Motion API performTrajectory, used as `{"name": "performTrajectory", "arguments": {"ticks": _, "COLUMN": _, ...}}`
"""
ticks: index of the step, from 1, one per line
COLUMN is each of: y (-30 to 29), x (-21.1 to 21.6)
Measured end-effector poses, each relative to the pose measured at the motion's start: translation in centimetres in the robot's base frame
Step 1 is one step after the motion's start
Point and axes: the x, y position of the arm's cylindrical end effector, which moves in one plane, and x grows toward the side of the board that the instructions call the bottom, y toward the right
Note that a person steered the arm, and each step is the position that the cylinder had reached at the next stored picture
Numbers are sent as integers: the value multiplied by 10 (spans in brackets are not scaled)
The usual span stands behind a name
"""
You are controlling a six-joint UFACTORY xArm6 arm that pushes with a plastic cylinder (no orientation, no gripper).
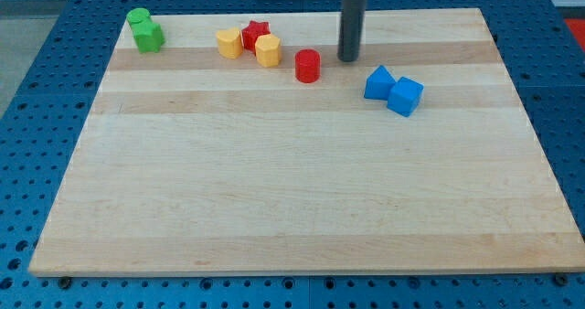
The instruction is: Push the red circle towards bottom center of the board
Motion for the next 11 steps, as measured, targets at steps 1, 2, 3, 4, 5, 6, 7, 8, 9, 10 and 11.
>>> {"name": "performTrajectory", "arguments": {"ticks": 1, "y": -49, "x": 11}}
{"name": "performTrajectory", "arguments": {"ticks": 2, "y": -60, "x": 43}}
{"name": "performTrajectory", "arguments": {"ticks": 3, "y": -81, "x": 57}}
{"name": "performTrajectory", "arguments": {"ticks": 4, "y": -111, "x": 52}}
{"name": "performTrajectory", "arguments": {"ticks": 5, "y": -131, "x": 62}}
{"name": "performTrajectory", "arguments": {"ticks": 6, "y": -129, "x": 82}}
{"name": "performTrajectory", "arguments": {"ticks": 7, "y": -106, "x": 95}}
{"name": "performTrajectory", "arguments": {"ticks": 8, "y": -90, "x": 118}}
{"name": "performTrajectory", "arguments": {"ticks": 9, "y": -73, "x": 132}}
{"name": "performTrajectory", "arguments": {"ticks": 10, "y": -54, "x": 144}}
{"name": "performTrajectory", "arguments": {"ticks": 11, "y": -33, "x": 148}}
